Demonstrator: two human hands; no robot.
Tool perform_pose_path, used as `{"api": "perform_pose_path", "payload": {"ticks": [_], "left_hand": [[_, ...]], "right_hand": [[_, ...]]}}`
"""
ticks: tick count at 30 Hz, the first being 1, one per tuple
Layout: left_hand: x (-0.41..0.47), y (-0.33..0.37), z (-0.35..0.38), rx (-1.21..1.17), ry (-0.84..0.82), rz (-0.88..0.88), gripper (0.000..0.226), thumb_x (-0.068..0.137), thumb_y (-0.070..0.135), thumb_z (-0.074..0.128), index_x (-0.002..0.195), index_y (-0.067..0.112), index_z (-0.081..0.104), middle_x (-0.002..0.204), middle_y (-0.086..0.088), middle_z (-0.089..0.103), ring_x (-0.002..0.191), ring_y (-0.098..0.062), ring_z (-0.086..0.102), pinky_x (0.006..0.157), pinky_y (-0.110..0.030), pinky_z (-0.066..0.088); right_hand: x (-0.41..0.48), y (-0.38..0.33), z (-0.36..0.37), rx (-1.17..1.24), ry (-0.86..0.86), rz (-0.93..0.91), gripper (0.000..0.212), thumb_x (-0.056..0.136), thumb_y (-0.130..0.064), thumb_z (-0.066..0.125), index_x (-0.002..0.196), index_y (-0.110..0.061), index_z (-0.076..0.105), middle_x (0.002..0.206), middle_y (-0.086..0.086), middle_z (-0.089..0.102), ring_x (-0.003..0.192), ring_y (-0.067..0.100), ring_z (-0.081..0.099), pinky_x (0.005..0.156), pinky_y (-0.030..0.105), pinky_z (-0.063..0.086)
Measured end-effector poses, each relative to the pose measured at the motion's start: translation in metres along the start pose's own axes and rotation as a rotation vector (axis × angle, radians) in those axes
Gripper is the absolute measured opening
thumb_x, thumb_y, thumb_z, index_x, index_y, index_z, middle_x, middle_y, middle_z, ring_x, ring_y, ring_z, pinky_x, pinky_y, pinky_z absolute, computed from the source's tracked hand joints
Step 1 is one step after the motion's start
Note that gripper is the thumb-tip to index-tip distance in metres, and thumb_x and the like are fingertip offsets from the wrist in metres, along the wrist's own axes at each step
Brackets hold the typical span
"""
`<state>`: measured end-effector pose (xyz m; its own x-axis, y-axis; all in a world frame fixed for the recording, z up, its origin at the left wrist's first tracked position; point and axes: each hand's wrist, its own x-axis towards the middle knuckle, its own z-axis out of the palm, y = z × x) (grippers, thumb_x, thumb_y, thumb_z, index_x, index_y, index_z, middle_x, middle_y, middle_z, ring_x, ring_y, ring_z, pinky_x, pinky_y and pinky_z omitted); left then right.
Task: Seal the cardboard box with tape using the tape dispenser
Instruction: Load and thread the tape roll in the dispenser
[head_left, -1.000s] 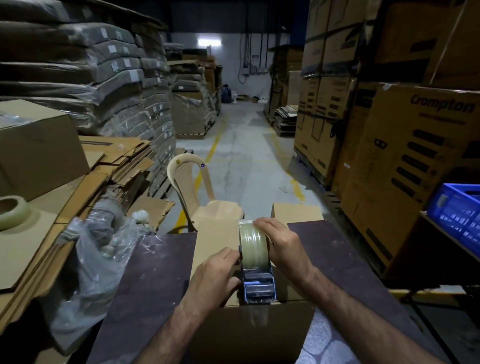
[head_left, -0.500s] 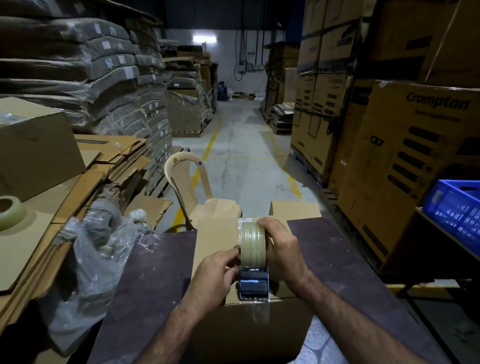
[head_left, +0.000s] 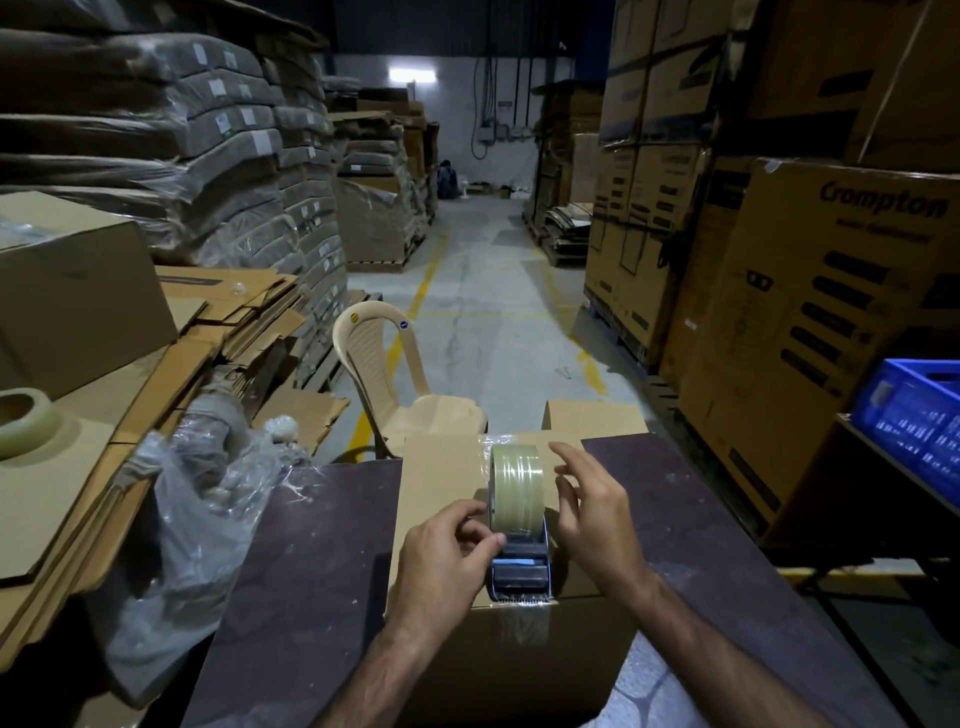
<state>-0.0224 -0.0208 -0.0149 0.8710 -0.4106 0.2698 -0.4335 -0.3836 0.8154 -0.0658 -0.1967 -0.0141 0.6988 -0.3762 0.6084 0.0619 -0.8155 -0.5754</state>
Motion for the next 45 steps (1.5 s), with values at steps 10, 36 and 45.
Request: {"api": "perform_pose_path", "payload": {"ticks": [10,36,45], "left_hand": [[0.008,0.006,0.004,-0.031,-0.025,-0.224,0.034,0.085,0.024,0.07,0.118,0.023,0.062,0.076,0.013,0.069,0.074,0.005,0.063,0.054,-0.006,0.043],[0.019,0.007,-0.012,-0.244,-0.19,-0.362,0.027,0.091,0.009,0.062,0.115,0.019,0.059,0.084,-0.005,0.072,0.082,-0.018,0.07,0.077,-0.038,0.059],[0.017,0.005,-0.016,-0.126,-0.182,-0.431,0.03,0.079,0.022,0.076,0.104,0.023,0.058,0.08,0.0,0.074,0.079,-0.015,0.071,0.071,-0.038,0.06]], "right_hand": [[-0.054,-0.024,-0.012,0.206,-0.159,0.368,0.028,0.089,-0.005,0.06,0.114,-0.018,0.065,0.093,-0.014,0.067,0.083,-0.008,0.064,0.067,0.009,0.052],[-0.065,-0.036,-0.003,-0.095,-0.132,0.119,0.031,0.088,-0.022,0.065,0.119,-0.02,0.067,0.095,-0.004,0.071,0.078,0.0,0.055,0.072,0.009,0.042],[-0.049,-0.039,-0.005,0.052,-0.085,0.247,0.022,0.084,-0.018,0.069,0.106,-0.016,0.072,0.09,-0.009,0.068,0.079,0.002,0.063,0.074,0.022,0.055]]}}
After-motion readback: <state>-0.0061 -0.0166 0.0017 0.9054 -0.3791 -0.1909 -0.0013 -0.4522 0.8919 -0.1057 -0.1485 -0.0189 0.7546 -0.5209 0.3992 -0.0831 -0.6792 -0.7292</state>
